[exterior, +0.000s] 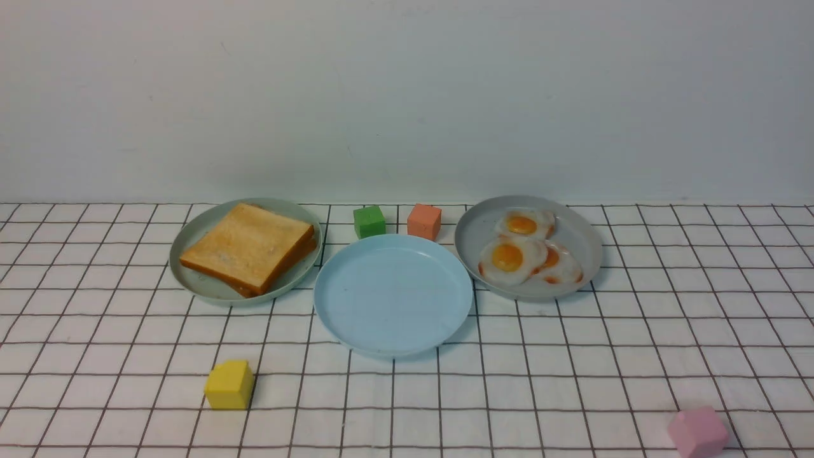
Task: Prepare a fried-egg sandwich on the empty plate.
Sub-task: Use the left arm to grab a slice of bread
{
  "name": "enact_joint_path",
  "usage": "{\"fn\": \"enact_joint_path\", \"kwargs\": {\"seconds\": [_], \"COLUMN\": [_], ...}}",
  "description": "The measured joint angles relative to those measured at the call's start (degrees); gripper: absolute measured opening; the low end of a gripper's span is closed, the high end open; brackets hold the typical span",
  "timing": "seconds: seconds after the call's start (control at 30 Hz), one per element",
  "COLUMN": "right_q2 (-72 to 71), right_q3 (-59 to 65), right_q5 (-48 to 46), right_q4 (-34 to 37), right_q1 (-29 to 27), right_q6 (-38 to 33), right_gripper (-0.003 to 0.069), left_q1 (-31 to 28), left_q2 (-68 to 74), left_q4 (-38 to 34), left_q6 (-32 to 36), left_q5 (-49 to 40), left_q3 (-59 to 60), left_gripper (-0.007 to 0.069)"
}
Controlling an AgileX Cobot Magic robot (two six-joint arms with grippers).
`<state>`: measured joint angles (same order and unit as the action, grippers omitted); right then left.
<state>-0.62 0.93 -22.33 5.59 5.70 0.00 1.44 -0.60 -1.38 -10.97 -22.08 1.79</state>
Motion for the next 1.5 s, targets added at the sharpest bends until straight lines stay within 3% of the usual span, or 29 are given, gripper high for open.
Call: {"fn": "enact_joint_path", "kwargs": {"seconds": [0.77, 1.03, 1.17, 1.33, 1.5], "right_q2": [0.0, 0.0, 0.0, 0.0, 0.0], "right_q3": [0.0, 0.0, 0.0, 0.0, 0.0], "right_q5": [0.0, 0.0, 0.0, 0.0, 0.0], "right_q4": [0.0, 0.0, 0.0, 0.0, 0.0], "right_q1": [0.0, 0.0, 0.0, 0.0, 0.0], "right_q6": [0.0, 0.0, 0.0, 0.0, 0.0], "right_gripper": [0.0241, 0.0241, 0.0241, 0.0241, 0.0241], "left_q1": [0.0, 0.0, 0.0, 0.0, 0.0], "left_q2": [0.0, 0.0, 0.0, 0.9, 16.1], "left_q4": [-0.2, -21.9, -26.7, -25.9, -21.2], "left_q6": [-0.3, -15.7, -17.6, -16.2, -4.5], "left_q5": [1.5, 17.2, 21.6, 17.3, 1.7], "left_q3": [0.0, 0.0, -0.1, -5.3, -18.3], "left_gripper": [0.0237, 0.0237, 0.0237, 0.0187, 0.0028]}}
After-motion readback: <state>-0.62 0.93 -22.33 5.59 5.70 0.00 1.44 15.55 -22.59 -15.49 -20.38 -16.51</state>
